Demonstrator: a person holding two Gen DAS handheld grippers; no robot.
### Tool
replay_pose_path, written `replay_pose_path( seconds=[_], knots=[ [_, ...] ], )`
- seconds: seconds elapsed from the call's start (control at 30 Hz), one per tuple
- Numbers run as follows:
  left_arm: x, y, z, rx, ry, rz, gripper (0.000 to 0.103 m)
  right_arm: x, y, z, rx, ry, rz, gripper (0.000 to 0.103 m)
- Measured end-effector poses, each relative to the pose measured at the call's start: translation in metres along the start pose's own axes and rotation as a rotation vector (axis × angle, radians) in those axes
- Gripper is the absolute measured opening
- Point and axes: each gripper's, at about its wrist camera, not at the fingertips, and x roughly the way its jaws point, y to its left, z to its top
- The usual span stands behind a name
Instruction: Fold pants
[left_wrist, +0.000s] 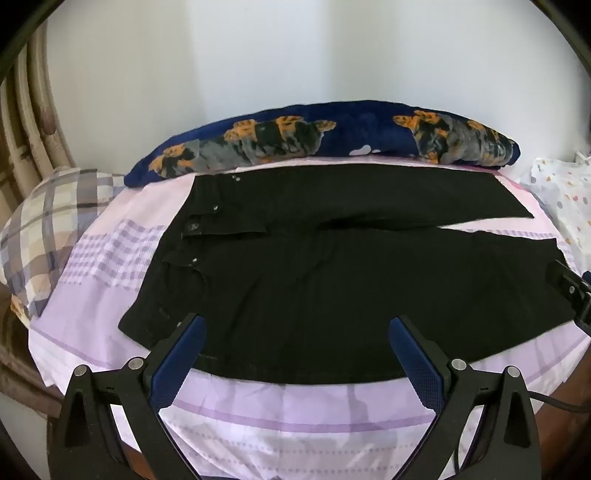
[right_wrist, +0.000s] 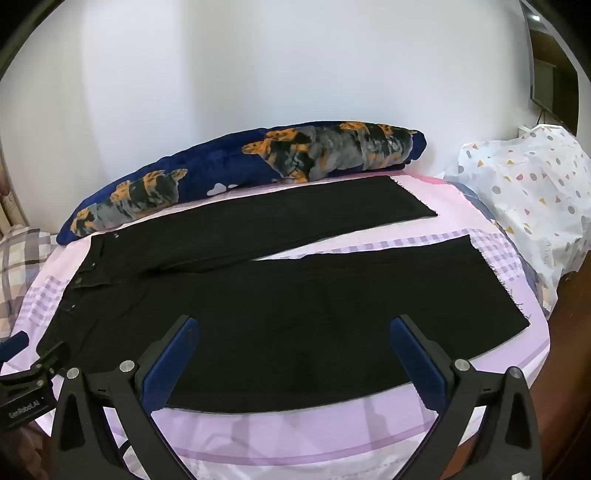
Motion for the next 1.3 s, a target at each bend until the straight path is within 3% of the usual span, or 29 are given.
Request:
replay_pose_path(
  seconds=[0.2,0.37,1.3],
  knots=[
    [0.006,0.010,-0.010,-0.056,0.040,-0.049,0.099,0.003,0.002,-0.004,-0.008,0.003,0.007,0.103],
    [0.011,0.000,-0.008,-0.047,0.068,-0.026,0.099,0.003,0.008,-0.009,-0.009,0.012,0.007,0.103],
    [0.011,0.005,-0.015,-0.063,0.076,-0.047,0.099,0.005,0.006,-0.009,-0.010,0.032,0.021,0.103]
  ],
)
